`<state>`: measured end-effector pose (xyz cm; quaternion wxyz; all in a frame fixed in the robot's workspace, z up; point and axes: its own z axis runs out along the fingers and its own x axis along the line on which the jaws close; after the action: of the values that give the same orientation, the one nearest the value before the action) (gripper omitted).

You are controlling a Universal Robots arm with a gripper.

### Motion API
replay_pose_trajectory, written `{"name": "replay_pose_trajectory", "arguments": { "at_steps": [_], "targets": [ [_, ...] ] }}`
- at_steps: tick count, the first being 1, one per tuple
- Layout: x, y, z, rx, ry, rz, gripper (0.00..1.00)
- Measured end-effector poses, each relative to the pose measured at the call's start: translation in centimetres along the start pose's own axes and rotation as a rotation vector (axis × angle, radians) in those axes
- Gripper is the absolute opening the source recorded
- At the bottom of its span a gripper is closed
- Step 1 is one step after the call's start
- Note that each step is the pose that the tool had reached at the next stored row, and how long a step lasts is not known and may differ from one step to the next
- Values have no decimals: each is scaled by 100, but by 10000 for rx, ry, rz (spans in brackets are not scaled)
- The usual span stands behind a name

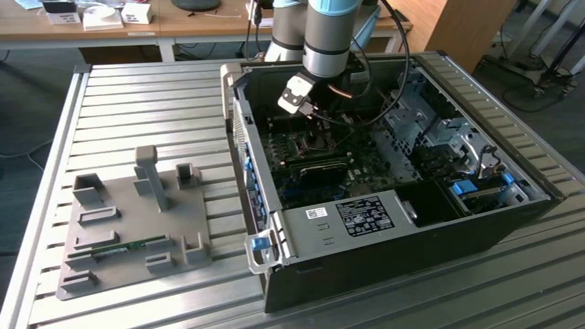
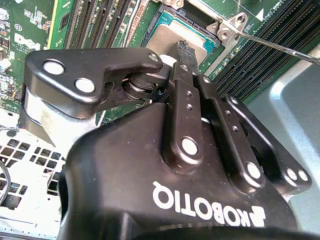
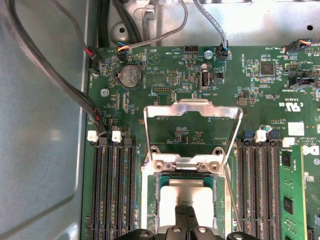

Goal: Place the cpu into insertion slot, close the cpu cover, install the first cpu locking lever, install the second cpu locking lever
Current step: 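Place the cpu into insertion slot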

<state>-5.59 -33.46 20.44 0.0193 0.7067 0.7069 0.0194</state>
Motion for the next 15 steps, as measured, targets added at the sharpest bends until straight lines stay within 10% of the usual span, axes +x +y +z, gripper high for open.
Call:
{"name": "replay_pose_trajectory", "arguments": {
  "at_steps": [15],
  "targets": [
    [0, 32, 55, 6, -1, 1, 11]
  ]
}}
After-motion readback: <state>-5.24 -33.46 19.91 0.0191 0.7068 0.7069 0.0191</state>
